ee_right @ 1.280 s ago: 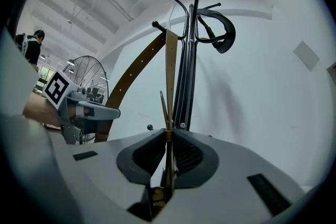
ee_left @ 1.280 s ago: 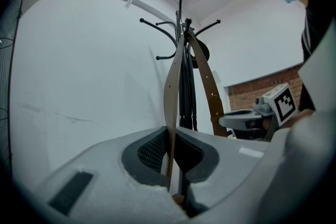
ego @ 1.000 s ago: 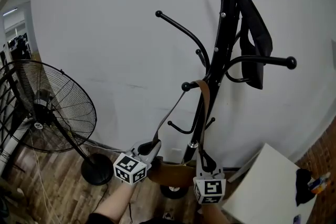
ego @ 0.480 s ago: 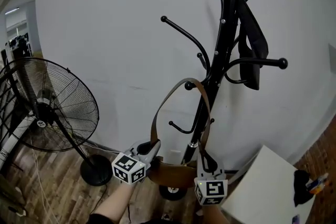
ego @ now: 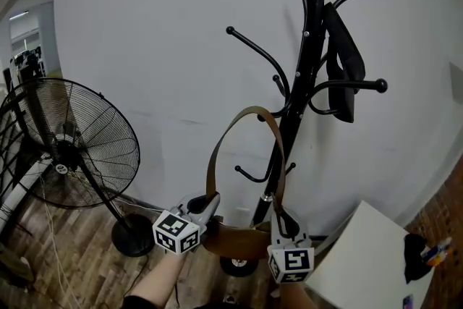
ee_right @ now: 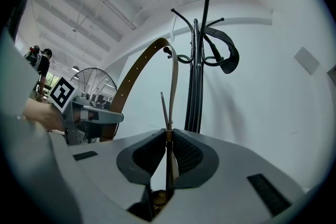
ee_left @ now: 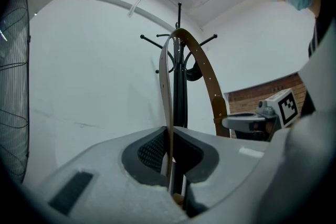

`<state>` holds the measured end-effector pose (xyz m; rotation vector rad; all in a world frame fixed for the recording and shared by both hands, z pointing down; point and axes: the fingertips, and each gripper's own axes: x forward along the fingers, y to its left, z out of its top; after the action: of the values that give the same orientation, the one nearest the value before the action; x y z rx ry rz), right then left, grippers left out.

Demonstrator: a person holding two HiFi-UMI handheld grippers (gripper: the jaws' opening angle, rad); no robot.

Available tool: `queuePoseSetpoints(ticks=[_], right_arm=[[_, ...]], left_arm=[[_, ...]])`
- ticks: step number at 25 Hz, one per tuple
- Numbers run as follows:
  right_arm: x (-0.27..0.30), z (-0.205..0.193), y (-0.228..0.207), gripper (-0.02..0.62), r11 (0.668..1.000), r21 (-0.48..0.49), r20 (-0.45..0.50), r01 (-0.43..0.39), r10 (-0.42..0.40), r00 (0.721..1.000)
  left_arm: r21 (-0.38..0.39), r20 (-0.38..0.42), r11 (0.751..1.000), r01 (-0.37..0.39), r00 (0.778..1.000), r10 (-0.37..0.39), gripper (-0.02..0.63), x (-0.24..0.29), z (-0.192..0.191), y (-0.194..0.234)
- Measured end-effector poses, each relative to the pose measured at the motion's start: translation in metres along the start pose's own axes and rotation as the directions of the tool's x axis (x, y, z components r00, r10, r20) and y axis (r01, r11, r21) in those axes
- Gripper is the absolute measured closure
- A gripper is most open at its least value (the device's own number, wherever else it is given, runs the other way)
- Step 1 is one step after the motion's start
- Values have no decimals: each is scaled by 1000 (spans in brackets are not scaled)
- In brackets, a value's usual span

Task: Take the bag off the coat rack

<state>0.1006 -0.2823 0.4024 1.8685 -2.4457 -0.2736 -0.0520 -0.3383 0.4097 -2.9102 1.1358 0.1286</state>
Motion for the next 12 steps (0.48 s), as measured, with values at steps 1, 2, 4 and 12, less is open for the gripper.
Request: queuePoseSetpoints(ticks=[1, 2, 4, 12], right_arm=[[-2, 0, 1, 552, 1000, 1, 0, -2, 2, 1000], [-3, 1, 3, 552, 1000, 3, -1, -3, 3, 1000], [-8, 1, 7, 552, 1000, 5, -3, -5, 5, 1000], [-31, -2, 26, 552, 1000, 21, -21, -9, 9, 1000]], left_arm=[[-1, -3, 1000, -2, 1000, 2, 594, -2, 0, -1], [-3, -7, 1000, -4, 1000, 4, 594, -5, 0, -1], [-9, -15, 1000, -9, 1000, 8, 594, -11, 0, -3], [-28, -17, 999, -24, 1000, 23, 594, -47, -3, -16]])
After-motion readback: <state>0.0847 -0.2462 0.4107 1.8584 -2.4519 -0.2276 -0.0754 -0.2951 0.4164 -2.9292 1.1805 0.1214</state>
